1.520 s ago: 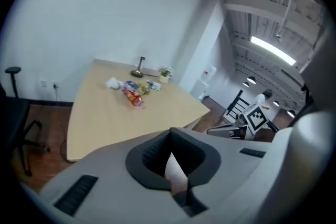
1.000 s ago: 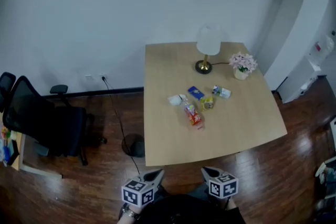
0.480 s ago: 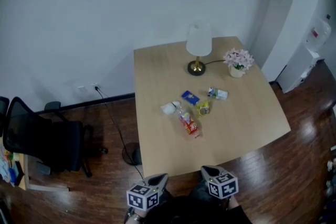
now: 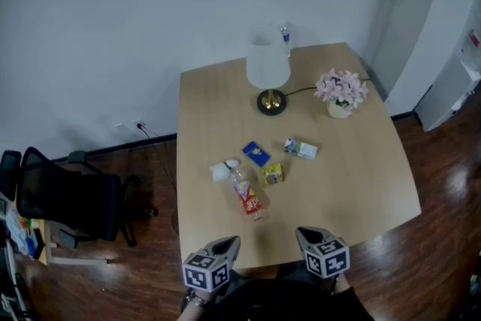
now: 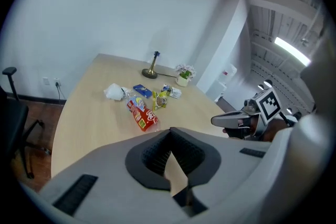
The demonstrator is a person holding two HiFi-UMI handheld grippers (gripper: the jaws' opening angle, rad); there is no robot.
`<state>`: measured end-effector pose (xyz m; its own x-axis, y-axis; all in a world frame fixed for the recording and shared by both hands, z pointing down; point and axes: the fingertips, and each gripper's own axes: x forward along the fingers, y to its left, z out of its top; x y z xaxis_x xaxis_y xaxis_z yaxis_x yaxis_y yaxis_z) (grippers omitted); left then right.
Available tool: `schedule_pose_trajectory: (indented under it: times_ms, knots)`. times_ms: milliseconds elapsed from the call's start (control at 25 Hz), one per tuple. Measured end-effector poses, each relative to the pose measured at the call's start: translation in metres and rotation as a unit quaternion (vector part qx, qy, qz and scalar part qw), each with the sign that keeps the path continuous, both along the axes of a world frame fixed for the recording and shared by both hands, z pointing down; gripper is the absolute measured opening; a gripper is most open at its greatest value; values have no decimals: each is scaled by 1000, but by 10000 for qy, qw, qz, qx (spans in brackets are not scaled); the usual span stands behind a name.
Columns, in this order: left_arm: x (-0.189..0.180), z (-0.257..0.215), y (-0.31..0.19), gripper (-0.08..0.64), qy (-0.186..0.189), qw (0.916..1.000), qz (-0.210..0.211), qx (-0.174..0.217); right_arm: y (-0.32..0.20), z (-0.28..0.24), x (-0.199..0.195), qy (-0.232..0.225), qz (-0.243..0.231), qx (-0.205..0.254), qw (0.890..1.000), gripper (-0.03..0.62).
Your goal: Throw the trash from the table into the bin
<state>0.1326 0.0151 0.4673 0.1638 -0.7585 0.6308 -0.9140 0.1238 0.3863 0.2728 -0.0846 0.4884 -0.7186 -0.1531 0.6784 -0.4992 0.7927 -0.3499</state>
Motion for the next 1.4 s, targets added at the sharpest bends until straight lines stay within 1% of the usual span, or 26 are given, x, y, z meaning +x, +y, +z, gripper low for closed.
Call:
schedule_pose_trajectory:
  times_ms: [120,200,240,320,400,440,480,520,640,760,880,1000,1080,1200,1320,1400]
  knots:
    - [5,1,-19,5,-195,9995,-145,-180,-21,-3,2,-8,-233,-8,9997,5]
    - [8,7,-25,11,-221,9990,-191,-329,-29,-4,1,-9,-308,16,9995,5]
    - [9,11,-27,55,-187,9988,-198,-396,-32,-4,1,-17,-307,34,9995,5]
    - [10,18,-31,173,-119,9984,-243,-503,-36,-6,0,-41,-249,54,9997,5]
    - [7,22,-35,310,-129,9977,-364,-552,-35,-5,-1,-63,-208,-14,9998,5]
    - [4,23,-38,356,-153,9973,-448,-554,-33,-4,-1,-66,-226,-61,9997,5]
    - [1,25,-41,397,-153,9969,-538,-547,-32,-4,0,-54,-256,-81,9996,5]
    - [-1,28,-45,409,-125,9965,-631,-535,-33,-4,2,-29,-283,-62,9996,5]
    - [-14,41,-64,482,-109,9940,-915,-595,-43,-7,4,22,-293,55,9996,5]
    - [-32,66,-93,489,-122,9902,-1129,-810,-47,-6,2,25,-269,72,9996,5]
    - [-46,98,-119,489,-251,9860,-1176,-1151,-46,-5,-3,-6,-298,43,9995,5]
    - [-57,123,-127,489,-429,9796,-1200,-1552,-44,-5,-6,-6,-349,-4,9994,5]
    - [-58,134,-126,482,-406,9763,-1183,-1766,-46,-4,-5,24,-359,-14,9994,5]
    - [-62,143,-125,479,-523,9730,-1155,-1930,-54,-3,-2,14,-287,-5,9996,5]
    - [-62,148,-124,472,-522,9717,-1125,-2010,-63,-2,-3,-50,-200,-28,9998,5]
    - [-58,151,-121,447,-461,9712,-1074,-2076,-65,-1,-4,-86,-199,-43,9998,5]
